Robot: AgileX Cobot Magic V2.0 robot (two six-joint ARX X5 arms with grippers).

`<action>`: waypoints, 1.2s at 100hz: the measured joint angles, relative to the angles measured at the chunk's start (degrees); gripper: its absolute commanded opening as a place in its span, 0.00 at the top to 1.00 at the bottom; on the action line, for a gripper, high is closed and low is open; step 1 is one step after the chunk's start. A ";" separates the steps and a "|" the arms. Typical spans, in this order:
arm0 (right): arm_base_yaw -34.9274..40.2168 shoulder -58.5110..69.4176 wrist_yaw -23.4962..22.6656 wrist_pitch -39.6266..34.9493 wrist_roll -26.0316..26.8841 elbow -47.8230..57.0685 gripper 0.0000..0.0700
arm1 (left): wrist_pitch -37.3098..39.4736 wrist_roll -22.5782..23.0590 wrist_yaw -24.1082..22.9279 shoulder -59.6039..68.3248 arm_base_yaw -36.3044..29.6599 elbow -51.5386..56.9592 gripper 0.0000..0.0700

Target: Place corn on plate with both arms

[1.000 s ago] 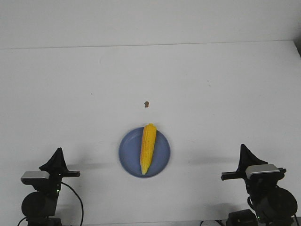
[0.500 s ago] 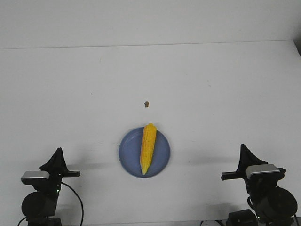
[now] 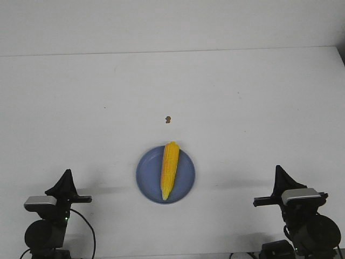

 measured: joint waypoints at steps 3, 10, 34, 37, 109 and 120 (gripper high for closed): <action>0.00 0.00 0.13 0.26 0.00 -0.02 1.00 | 0.00 0.00 0.00 0.00 0.00 0.00 0.98; 0.00 -0.15 0.35 2.69 -0.02 -0.74 1.00 | 0.00 0.00 0.00 0.00 0.00 0.00 0.98; -1.62 -4.09 0.37 12.76 -0.02 -9.07 1.00 | 0.00 0.02 0.00 0.00 0.00 0.00 0.98; -2.03 -4.72 0.33 13.75 -0.02 -10.21 1.00 | 0.00 0.00 0.00 0.00 0.00 0.00 0.98; -5.95 -7.80 -5.25 29.73 0.15 -26.21 1.00 | 0.00 0.00 0.00 0.00 0.00 0.00 0.98; -5.95 -7.80 -5.27 30.93 0.42 -27.74 1.00 | 0.00 0.00 0.00 0.00 0.00 0.00 0.98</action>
